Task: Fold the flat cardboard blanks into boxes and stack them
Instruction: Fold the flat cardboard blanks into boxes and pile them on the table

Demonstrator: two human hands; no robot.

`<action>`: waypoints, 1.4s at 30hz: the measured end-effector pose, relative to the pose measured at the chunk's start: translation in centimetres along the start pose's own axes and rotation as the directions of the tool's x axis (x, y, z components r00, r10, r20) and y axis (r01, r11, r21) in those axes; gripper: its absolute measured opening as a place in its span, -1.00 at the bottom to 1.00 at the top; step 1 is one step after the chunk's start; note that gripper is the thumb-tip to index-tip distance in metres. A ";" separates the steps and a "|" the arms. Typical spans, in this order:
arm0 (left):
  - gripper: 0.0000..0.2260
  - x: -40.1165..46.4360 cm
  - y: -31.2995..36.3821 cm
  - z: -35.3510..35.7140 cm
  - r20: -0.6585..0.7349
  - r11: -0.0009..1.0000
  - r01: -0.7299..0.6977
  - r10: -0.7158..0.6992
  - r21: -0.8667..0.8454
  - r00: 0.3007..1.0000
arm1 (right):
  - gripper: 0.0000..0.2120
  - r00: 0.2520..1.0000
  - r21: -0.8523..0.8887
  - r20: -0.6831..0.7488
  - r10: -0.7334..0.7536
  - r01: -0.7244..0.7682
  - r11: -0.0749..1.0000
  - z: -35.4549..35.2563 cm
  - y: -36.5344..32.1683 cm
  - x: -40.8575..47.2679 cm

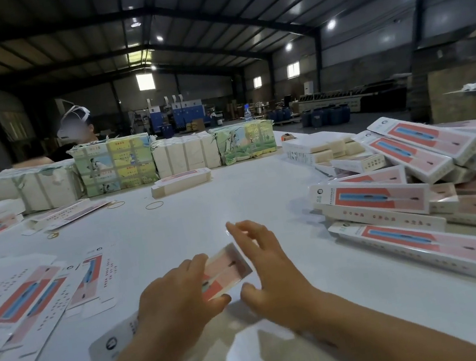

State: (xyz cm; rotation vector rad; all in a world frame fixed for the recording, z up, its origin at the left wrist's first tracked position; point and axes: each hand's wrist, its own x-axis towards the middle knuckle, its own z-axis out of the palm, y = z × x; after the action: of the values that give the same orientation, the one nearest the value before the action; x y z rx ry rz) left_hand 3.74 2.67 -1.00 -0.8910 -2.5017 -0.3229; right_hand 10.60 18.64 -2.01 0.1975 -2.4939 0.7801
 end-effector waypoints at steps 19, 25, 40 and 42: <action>-0.55 0.2 -2.6 2.7 0.119 0.967 0.154 -0.131 -0.205 0.984 | -0.61 0.874 -0.578 -0.481 -0.067 -0.259 0.773 -17.8 7.7 5.0; -0.40 1.4 -4.2 5.0 0.216 0.966 0.166 -0.123 -0.197 0.969 | -0.61 0.802 -0.651 -0.553 0.226 -0.585 0.483 -24.3 15.3 1.6; -0.71 1.2 -3.0 4.1 0.219 0.962 0.158 -0.109 -0.222 0.970 | -0.70 0.947 -0.595 -0.321 0.028 -0.224 0.772 -15.8 5.3 4.9; -0.76 1.1 -3.1 4.5 0.193 0.962 0.147 -0.103 -0.230 0.976 | -0.70 0.986 -0.505 -0.161 0.038 -0.115 0.855 -10.7 2.8 5.5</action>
State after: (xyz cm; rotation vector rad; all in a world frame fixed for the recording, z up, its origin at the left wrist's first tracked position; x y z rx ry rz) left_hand -0.60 2.52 -4.51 -0.8895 -2.7348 -0.6285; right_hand 9.76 27.10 6.97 -0.1472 -2.4780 0.1236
